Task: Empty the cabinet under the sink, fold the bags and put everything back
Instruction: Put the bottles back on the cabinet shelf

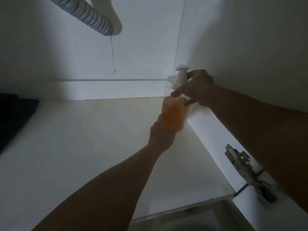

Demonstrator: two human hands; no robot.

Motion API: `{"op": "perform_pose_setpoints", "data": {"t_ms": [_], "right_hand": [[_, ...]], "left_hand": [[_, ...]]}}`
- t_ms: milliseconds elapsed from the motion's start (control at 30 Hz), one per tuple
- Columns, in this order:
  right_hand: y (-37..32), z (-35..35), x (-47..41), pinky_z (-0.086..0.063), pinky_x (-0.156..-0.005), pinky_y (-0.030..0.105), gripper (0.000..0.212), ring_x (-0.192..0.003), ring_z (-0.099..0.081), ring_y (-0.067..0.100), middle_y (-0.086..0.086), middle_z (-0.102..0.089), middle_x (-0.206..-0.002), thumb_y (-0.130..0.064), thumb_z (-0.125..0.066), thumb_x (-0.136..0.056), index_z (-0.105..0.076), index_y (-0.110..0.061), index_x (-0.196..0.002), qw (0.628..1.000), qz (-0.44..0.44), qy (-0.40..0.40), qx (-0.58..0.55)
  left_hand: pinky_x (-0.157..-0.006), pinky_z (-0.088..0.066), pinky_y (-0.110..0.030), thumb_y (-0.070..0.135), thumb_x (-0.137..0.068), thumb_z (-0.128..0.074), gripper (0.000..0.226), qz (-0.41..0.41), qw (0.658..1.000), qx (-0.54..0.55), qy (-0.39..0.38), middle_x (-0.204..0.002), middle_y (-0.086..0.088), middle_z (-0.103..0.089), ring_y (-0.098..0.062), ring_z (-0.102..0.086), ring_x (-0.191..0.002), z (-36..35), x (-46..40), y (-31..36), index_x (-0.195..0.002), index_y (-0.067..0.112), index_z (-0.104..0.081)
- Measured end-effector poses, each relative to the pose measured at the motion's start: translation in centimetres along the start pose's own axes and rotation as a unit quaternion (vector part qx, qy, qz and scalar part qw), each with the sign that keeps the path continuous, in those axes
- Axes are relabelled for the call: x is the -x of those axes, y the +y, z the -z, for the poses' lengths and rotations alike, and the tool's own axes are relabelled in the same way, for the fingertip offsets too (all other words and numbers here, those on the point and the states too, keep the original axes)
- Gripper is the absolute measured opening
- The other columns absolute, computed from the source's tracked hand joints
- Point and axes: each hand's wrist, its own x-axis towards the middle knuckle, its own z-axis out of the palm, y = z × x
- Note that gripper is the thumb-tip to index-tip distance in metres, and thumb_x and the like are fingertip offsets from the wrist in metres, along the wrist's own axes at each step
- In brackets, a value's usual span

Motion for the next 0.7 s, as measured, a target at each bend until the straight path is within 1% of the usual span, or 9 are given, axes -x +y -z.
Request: {"op": "perform_pose_setpoints", "data": {"t_ms": [67,133,200,233,267,333,433,533,700], "right_hand": [[-0.1,-0.6,-1.8,-0.063,-0.063,0.041,0.071,-0.064,-0.066,0.023,0.005,-0.064,-0.107,-0.018,-0.091,-0.061,-0.061,-0.013,-0.125,1.0,0.002,0.012,0.004],[0.0,-1.3,-3.5,-0.063,-0.064,0.038,0.071,-0.066,-0.069,0.024,0.005,-0.064,-0.105,-0.022,-0.09,-0.063,-0.06,-0.014,-0.127,0.999,0.009,0.03,0.013],[0.3,-2.2,-5.1,-0.062,-0.064,0.035,0.07,-0.073,-0.07,0.023,0.005,-0.066,-0.107,-0.026,-0.09,-0.064,-0.061,-0.012,-0.126,0.998,0.025,0.057,0.021],[0.4,-2.6,-5.8,-0.062,-0.066,0.034,0.069,-0.077,-0.07,0.023,0.005,-0.068,-0.109,-0.027,-0.09,-0.063,-0.062,-0.012,-0.124,0.996,0.035,0.072,0.029],[0.5,-3.1,-6.6,-0.062,-0.07,0.035,0.067,-0.082,-0.071,0.024,0.005,-0.069,-0.109,-0.029,-0.091,-0.063,-0.063,-0.012,-0.121,0.995,0.042,0.087,0.036],[0.7,-3.9,-8.0,-0.061,-0.075,0.037,0.063,-0.087,-0.071,0.023,0.003,-0.07,-0.107,-0.03,-0.091,-0.062,-0.065,-0.012,-0.117,0.992,0.049,0.112,0.036],[1.0,-4.7,-10.3,-0.058,-0.08,0.031,0.06,-0.094,-0.069,0.022,0.003,-0.07,-0.108,-0.028,-0.091,-0.063,-0.067,-0.012,-0.115,0.989,0.068,0.127,0.042],[0.7,-4.7,-12.0,-0.047,-0.08,0.023,0.059,-0.102,-0.067,0.023,0.006,-0.071,-0.111,-0.038,-0.084,-0.07,-0.067,-0.012,-0.12,0.975,0.101,0.124,0.153],[0.4,-4.9,-14.0,-0.059,-0.081,0.04,0.053,-0.088,-0.07,0.031,0.011,-0.071,-0.104,-0.047,-0.074,-0.075,-0.067,-0.016,-0.117,0.947,0.114,0.123,0.274]], "left_hand": [[-0.079,-0.053,-0.027,0.026,-0.09,-0.063,0.035,-0.017,1.0,-0.012,0.019,-0.101,0.001,-0.066,-0.011,-0.06,-0.078,-0.4,-1.5,-0.8,-0.121,0.014,-0.051],[-0.085,-0.052,-0.026,0.024,-0.089,-0.063,0.04,-0.023,0.999,-0.026,0.023,-0.103,0.002,-0.064,-0.008,-0.059,-0.077,-0.8,-2.8,-1.5,-0.125,0.015,-0.049],[-0.094,-0.047,-0.03,0.023,-0.087,-0.064,0.059,-0.025,0.999,-0.036,0.007,-0.126,0.001,-0.059,-0.018,-0.062,-0.101,-1.5,-4.3,-2.3,-0.139,0.017,-0.038],[-0.101,-0.044,-0.034,0.025,-0.086,-0.064,0.067,-0.024,0.998,-0.049,-0.006,-0.139,0.001,-0.051,-0.024,-0.056,-0.117,-1.7,-5.0,-2.6,-0.144,0.018,-0.031],[-0.107,-0.038,-0.038,0.028,-0.086,-0.063,0.073,-0.02,0.997,-0.068,-0.018,-0.148,0.001,-0.041,-0.026,-0.046,-0.13,-2.0,-5.8,-2.8,-0.148,0.019,-0.024],[-0.115,-0.026,-0.044,0.035,-0.087,-0.061,0.082,-0.022,0.992,-0.114,-0.04,-0.158,-0.001,-0.023,-0.028,-0.025,-0.144,-2.2,-7.5,-3.1,-0.151,0.017,-0.013],[-0.12,-0.011,-0.044,0.043,-0.087,-0.058,0.09,-0.032,0.983,-0.17,-0.062,-0.161,-0.004,-0.012,-0.026,-0.011,-0.148,-2.3,-9.6,-3.8,-0.152,0.013,-0.005],[-0.119,-0.009,-0.044,0.052,-0.087,-0.055,0.094,-0.045,0.975,-0.208,-0.062,-0.162,-0.005,-0.007,-0.024,-0.011,-0.148,-2.4,-11.2,-4.3,-0.153,0.012,-0.001],[-0.119,-0.01,-0.04,0.052,-0.084,-0.056,0.098,-0.044,0.973,-0.218,-0.066,-0.162,-0.004,-0.005,-0.02,-0.014,-0.148,-2.1,-13.3,-4.5,-0.152,0.01,0.0]]}}
